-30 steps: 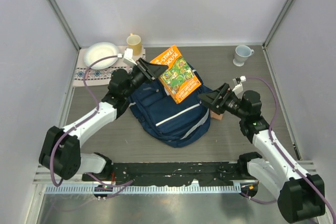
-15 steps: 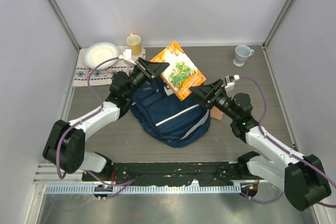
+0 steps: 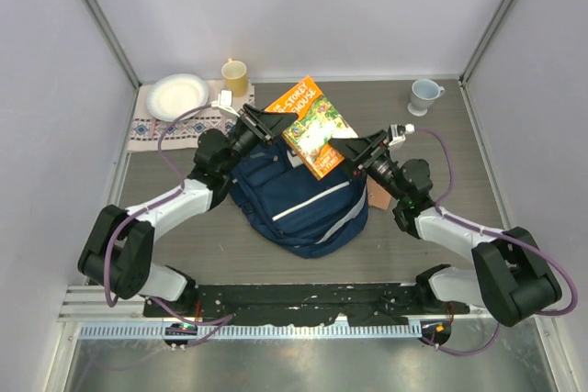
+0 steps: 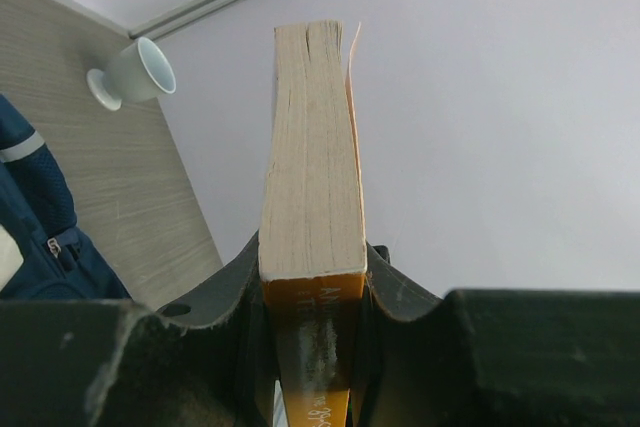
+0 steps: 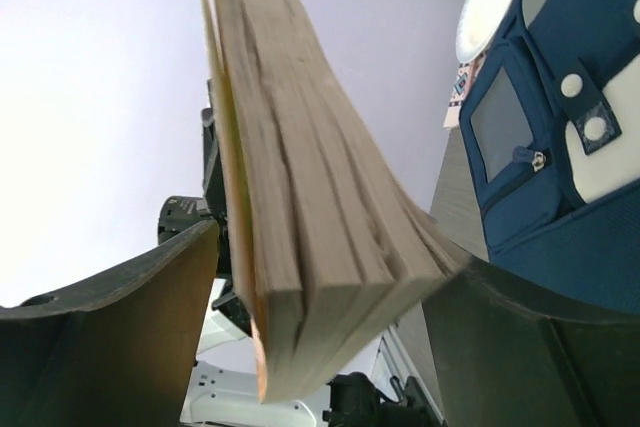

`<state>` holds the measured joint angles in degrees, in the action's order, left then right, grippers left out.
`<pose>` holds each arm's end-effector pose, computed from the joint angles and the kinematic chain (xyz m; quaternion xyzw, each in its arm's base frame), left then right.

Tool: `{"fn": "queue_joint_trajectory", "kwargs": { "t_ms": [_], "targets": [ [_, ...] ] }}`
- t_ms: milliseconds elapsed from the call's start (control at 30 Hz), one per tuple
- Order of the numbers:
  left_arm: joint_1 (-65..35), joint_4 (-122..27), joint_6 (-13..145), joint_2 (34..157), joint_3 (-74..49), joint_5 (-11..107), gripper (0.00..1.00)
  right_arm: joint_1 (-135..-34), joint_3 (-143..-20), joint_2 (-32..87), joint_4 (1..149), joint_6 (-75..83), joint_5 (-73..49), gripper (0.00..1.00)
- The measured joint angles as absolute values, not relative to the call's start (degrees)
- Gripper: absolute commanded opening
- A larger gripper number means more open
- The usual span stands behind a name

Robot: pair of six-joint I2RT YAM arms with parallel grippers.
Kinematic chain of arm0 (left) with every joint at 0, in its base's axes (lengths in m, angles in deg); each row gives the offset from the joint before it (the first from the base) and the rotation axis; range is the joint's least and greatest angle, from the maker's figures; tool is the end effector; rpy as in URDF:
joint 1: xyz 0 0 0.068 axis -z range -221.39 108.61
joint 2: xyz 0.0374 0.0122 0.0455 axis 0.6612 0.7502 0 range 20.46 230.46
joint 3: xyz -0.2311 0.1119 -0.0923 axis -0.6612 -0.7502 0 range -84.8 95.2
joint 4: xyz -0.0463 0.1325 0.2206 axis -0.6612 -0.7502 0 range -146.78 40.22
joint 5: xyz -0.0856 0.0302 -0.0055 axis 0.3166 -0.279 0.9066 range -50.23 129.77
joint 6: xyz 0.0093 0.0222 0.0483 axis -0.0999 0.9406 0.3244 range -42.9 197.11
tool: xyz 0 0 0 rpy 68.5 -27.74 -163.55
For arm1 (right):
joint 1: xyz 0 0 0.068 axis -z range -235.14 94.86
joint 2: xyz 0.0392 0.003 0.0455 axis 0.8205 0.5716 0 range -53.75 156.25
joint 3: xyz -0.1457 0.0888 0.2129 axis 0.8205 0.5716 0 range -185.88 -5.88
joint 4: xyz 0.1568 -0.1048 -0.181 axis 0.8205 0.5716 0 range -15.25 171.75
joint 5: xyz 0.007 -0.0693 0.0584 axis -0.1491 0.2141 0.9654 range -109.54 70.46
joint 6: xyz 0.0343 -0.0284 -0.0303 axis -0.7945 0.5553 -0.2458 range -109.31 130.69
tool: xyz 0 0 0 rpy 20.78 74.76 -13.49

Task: Pack the student bag
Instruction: Pick up the book from the center of the board.

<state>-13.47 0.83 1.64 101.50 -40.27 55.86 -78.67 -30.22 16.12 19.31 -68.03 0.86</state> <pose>0.2749 -0.1570 0.3031 -0.1444 0.6018 -0.6660 0.4164 0.2235 0.1108 0.2471 0.1731 0.6241 0.6580 0.3842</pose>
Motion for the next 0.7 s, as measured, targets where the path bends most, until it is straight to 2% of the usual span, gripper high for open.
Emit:
{"fn": "queue_joint_trajectory", "kwargs": {
  "t_ms": [67, 100, 167, 200, 267, 333, 367, 400, 467, 500, 533, 600, 700],
  "targets": [
    [-13.38, 1.03, 1.14, 102.11, -40.53, 55.89, 0.0, -78.67, -30.22, 17.14, 16.95, -68.75, 0.73, 0.69],
    [-13.38, 1.05, 1.01, 102.39, -40.62, 55.89, 0.0, -78.67, -30.22, 17.21, 16.05, -69.04, 0.64, 0.59],
    [-13.38, 1.4, 0.7, 102.89, -40.81, 55.84, 0.0, -78.67, -30.22, 17.03, 14.98, -69.21, 0.43, 0.47],
    [-13.38, 1.53, 0.55, 103.07, -40.84, 55.84, 0.0, -78.67, -30.22, 16.99, 14.79, -68.97, 0.27, 0.43],
    [-13.38, 2.34, 0.0, 103.37, -40.84, 55.86, 0.0, -78.65, -30.19, 16.97, 14.72, -69.06, -0.06, 0.45],
    [-13.38, 3.28, -0.45, 103.68, -40.84, 56.1, 0.0, -78.67, -30.19, 16.86, 14.7, -69.17, -0.12, 0.38],
    [-13.38, 3.72, -0.56, 103.88, -40.84, 56.24, 0.0, -78.65, -30.19, 16.73, 14.7, -69.17, -0.19, 0.31],
    [-13.38, 4.09, -0.72, 104.16, -40.84, 56.3, 0.0, -78.65, -30.19, 16.51, 14.66, -69.06, -0.21, 0.13],
    [-13.38, 4.66, -1.02, 104.8, -40.84, 56.48, 0.13, -78.65, -30.19, 16.12, 14.76, -68.6, -0.38, 0.01],
    [-13.38, 4.87, -1.18, 105.06, -40.84, 56.54, 0.21, -78.62, -30.19, 16.09, 15.05, -68.32, -0.41, 0.01],
    [-13.38, 4.92, -1.24, 105.25, -40.84, 56.65, 0.39, -78.6, -30.19, 16.05, 15.42, -67.88, -0.41, 0.01],
    [-13.4, 4.83, -1.24, 105.52, -40.84, 56.83, 0.54, -78.6, -30.19, 15.15, 17.23, -66.98, -0.76, 0.01],
    [-13.34, 3.02, 0.75, 105.45, -40.81, 58.01, 0.71, -78.71, -30.19, 10.59, 24.58, -63.66, -2.02, 0.01]
  ]
}}
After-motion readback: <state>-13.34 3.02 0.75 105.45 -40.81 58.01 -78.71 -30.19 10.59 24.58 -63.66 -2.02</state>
